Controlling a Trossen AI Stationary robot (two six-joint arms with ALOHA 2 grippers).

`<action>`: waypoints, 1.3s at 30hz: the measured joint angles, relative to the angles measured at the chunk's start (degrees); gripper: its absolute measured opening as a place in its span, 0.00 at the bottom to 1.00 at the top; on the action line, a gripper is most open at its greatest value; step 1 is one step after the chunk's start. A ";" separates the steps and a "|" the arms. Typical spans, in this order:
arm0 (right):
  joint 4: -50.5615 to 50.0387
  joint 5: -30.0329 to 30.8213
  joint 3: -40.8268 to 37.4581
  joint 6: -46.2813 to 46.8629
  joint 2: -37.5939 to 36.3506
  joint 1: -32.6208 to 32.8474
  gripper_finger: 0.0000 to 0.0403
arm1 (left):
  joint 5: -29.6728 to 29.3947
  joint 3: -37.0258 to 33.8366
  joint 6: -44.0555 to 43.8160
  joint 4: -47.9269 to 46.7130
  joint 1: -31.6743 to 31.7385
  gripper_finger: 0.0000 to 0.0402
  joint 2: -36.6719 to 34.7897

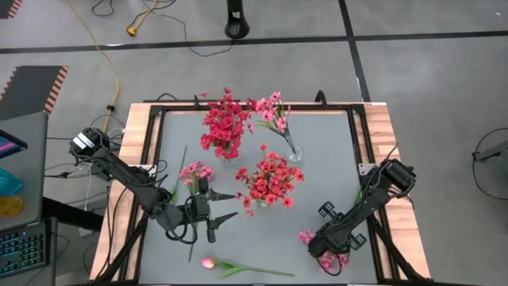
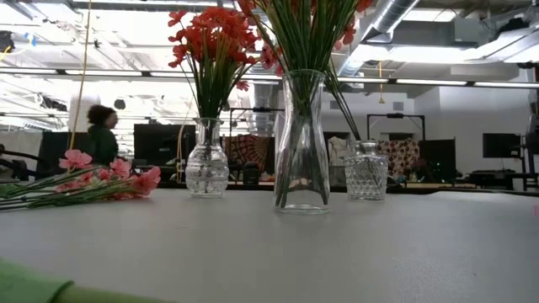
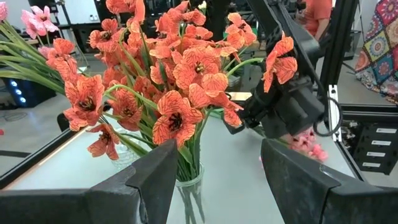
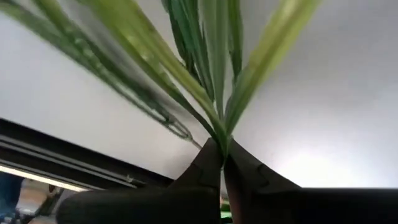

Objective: Sort flowers into vase by color
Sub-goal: Put the bottom right pink flowers into the top right transparent vase

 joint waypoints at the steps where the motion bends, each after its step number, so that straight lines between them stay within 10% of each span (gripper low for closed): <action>1: 0.08 0.01 -0.02 0.77 -1.07 -0.02 0.09 | 0.00 0.00 0.00 0.04 0.00 0.55 0.00; 26: 5.41 20.69 0.00 22.66 -50.27 -5.74 0.09 | -0.16 -0.01 0.02 0.09 0.00 0.55 0.00; 39: 10.90 44.67 0.00 18.59 -64.49 -5.74 0.09 | -0.22 0.00 0.02 0.11 0.00 0.55 0.00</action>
